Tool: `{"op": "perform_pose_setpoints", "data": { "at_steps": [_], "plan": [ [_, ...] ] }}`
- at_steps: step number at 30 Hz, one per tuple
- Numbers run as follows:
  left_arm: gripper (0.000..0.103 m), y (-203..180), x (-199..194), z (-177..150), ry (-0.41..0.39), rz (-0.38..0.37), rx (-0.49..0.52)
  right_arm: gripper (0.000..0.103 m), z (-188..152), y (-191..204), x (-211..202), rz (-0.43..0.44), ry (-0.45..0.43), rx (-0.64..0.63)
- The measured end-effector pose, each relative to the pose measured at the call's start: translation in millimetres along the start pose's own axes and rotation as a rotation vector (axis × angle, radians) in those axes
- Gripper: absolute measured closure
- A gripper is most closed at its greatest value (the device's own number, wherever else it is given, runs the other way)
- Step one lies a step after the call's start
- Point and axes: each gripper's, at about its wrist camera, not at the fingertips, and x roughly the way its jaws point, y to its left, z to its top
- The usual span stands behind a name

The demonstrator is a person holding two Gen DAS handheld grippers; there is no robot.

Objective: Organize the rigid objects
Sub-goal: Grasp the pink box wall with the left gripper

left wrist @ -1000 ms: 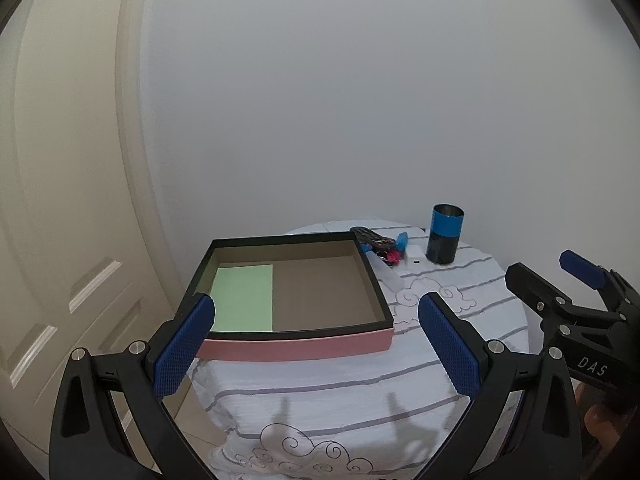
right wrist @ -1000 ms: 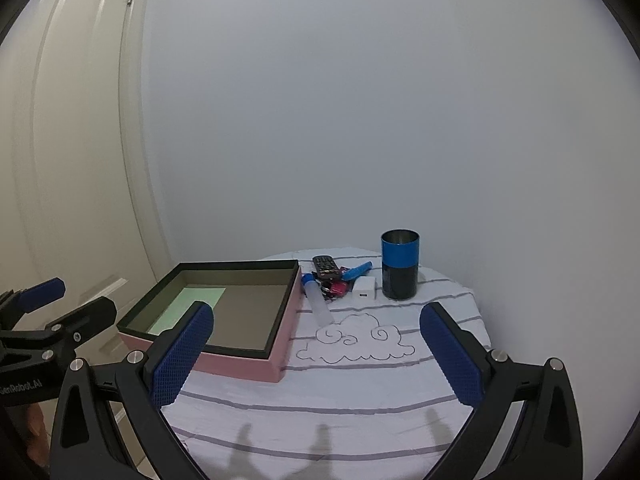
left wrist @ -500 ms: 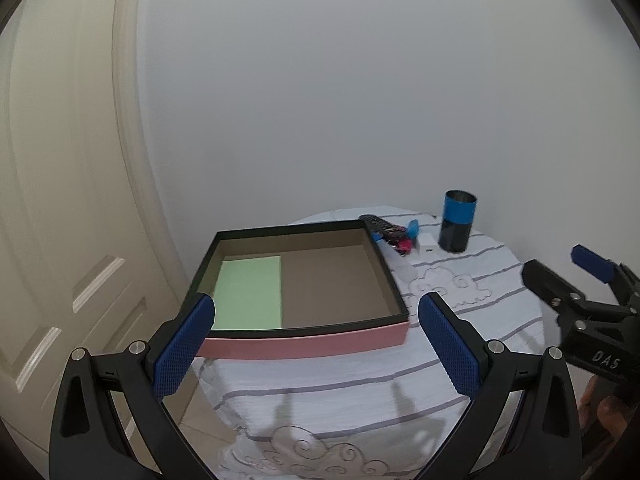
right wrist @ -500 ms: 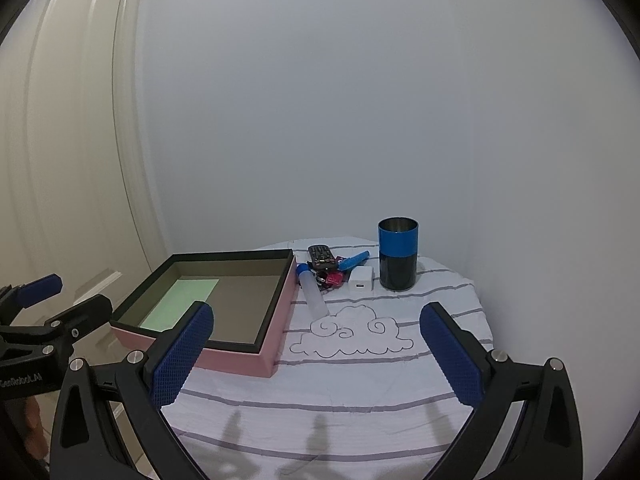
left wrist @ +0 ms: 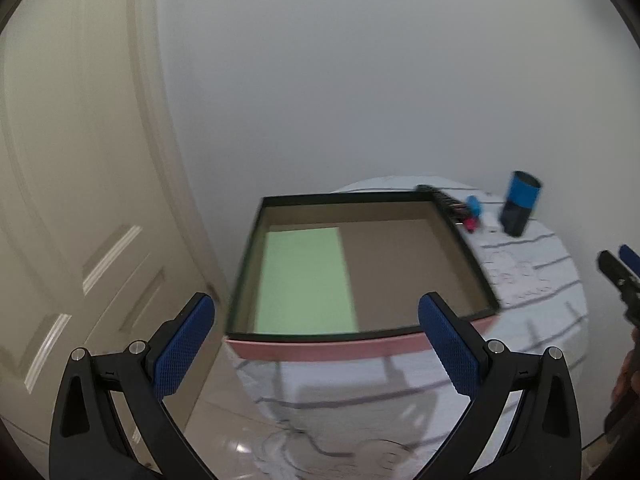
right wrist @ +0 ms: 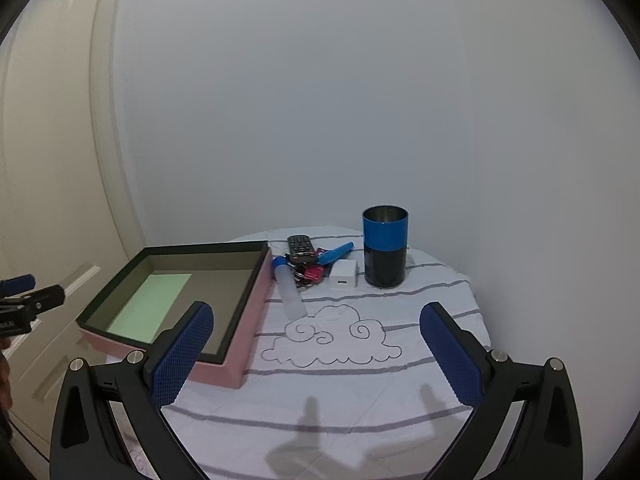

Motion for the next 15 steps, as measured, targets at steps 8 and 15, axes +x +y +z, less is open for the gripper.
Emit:
{"op": "perform_pose_setpoints", "data": {
  "at_steps": [8,15],
  "plan": [
    [0.000,38,61,4,0.131,0.054,-0.025,0.000,-3,-12,34,0.000,0.047,0.052],
    [0.000,61,98,4,0.200,0.060,-0.063,0.000,-3,-16,63,-0.016,0.079,0.047]
  ]
}}
